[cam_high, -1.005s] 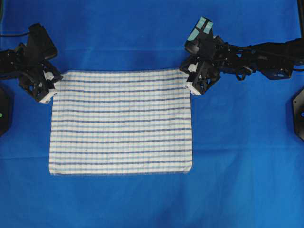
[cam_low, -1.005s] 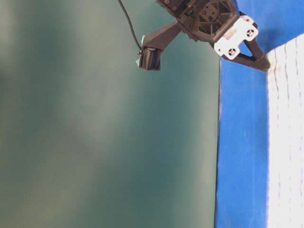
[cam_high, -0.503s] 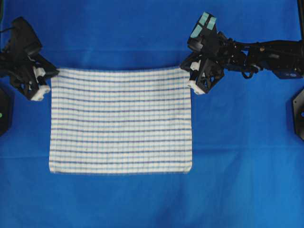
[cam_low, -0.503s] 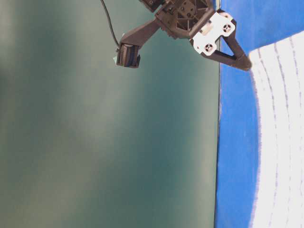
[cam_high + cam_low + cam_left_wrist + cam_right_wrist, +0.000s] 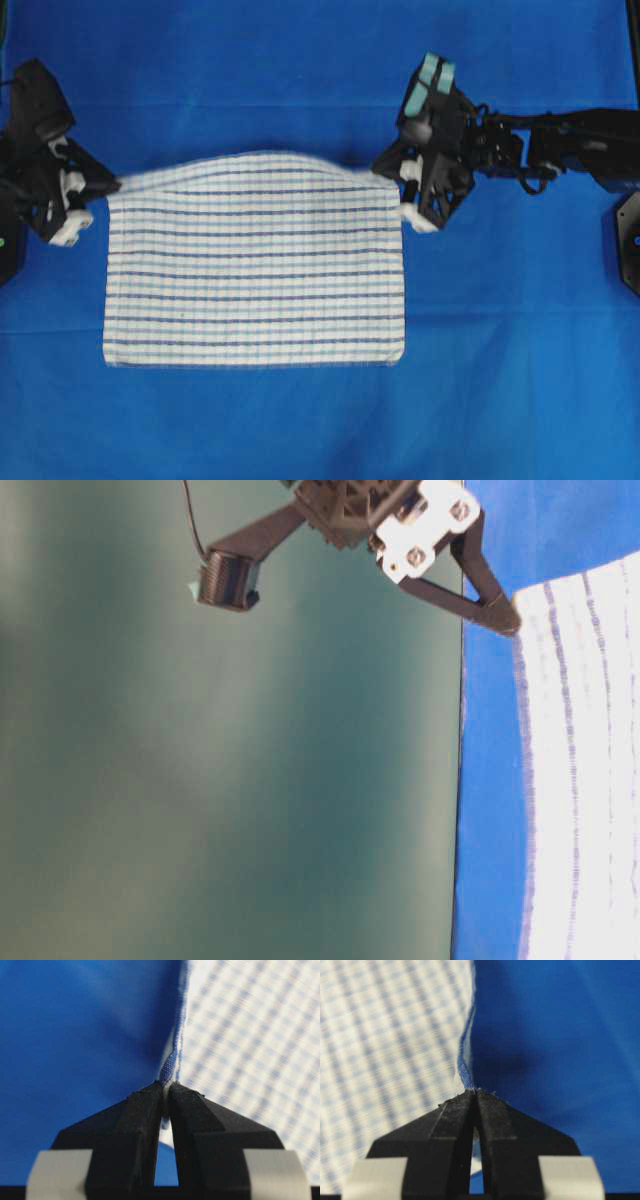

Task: Fold the blue towel.
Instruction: 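Lift the top corners and fold them down toward the bottom edge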

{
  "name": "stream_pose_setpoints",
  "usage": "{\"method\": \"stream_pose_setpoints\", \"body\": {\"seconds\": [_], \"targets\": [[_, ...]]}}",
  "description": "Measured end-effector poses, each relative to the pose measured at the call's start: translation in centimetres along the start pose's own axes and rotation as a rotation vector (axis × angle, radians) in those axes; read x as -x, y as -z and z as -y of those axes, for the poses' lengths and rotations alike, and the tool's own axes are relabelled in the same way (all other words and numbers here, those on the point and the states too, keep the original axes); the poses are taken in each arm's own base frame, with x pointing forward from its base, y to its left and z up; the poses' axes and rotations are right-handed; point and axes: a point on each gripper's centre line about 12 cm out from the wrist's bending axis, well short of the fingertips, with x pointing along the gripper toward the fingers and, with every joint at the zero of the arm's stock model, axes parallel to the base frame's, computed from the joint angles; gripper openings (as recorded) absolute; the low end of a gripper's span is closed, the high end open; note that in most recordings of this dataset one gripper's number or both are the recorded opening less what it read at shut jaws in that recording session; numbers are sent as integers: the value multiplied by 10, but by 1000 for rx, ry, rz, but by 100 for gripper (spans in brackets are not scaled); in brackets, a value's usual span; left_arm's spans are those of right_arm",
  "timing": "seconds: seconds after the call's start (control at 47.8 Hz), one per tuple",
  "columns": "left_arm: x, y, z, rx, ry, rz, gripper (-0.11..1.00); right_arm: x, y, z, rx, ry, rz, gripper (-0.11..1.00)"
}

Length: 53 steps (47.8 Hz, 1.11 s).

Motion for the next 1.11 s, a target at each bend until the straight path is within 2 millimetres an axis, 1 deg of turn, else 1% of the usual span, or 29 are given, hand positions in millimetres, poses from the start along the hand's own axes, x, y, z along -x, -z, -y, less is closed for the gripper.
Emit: {"method": "stream_pose_setpoints", "body": {"seconds": [0.251, 0.419, 0.565, 0.733, 1.005, 1.11], "targets": [[16, 13, 36, -92, 165, 17, 3, 15, 15, -51, 95, -117, -13, 2], [20, 26, 56, -171, 246, -21, 3, 21, 27, -76, 139, -177, -29, 2], [20, 38, 69, -222, 294, -73, 3, 24, 33, -91, 163, -211, -38, 2], [20, 51, 79, -259, 326, -126, 3, 29, 42, -111, 195, -258, -48, 2], [25, 58, 95, -280, 412, -111, 3, 34, 50, -125, 198, -293, -66, 2], [21, 60, 98, -287, 417, -117, 3, 35, 52, -129, 202, -300, -72, 2]]}}
